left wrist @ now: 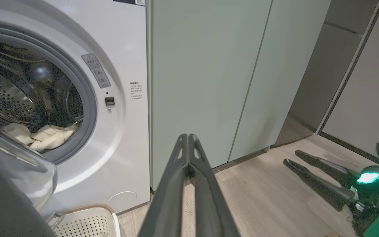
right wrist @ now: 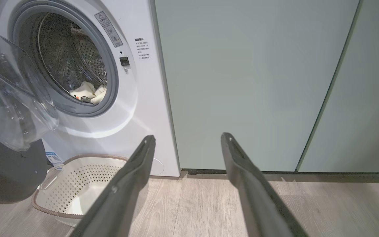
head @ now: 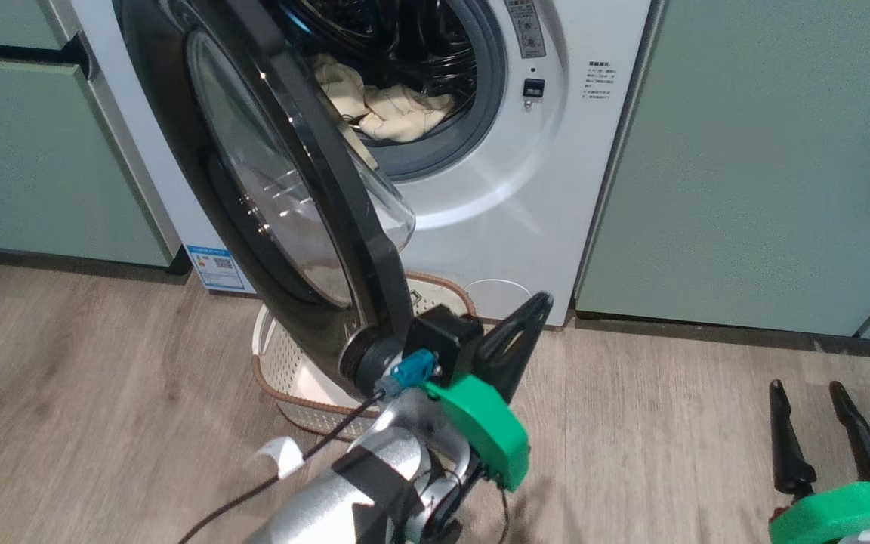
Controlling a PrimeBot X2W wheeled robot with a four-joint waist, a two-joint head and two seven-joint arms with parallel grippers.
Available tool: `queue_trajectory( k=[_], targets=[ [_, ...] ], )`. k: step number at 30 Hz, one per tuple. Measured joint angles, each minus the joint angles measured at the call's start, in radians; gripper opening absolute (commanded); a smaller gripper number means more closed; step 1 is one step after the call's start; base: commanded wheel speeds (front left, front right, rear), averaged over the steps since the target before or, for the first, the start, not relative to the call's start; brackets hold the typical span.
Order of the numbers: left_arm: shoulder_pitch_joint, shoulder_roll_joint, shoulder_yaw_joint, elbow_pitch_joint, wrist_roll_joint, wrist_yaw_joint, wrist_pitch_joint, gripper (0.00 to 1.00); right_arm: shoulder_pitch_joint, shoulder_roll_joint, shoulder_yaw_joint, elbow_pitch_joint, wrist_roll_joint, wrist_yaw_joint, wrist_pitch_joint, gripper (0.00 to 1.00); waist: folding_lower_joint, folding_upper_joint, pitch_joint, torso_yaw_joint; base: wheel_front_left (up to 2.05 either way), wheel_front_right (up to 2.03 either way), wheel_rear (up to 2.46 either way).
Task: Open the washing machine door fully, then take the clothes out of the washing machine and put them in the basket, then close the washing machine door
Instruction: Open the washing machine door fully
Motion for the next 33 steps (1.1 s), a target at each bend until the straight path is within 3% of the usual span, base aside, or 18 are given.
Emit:
queue_trajectory(
  k=[16,33],
  targets=[
    [-0.014,0.001,-0.111,0.317,-0.109,0.052,-0.179,0.00,-0.005,0.000,0.000,-0.002,0.000,0.000,0.000,1.00,0.0000,0.0000,0.024,0.000,0.00,0.00,0.00],
    [-0.085,-0.001,0.026,0.280,-0.091,0.095,-0.189,0.00,-0.012,0.000,-0.003,-0.002,0.005,0.000,0.000,1.00,0.0001,0.0000,0.071,0.022,0.00,0.00,0.00]
  ],
)
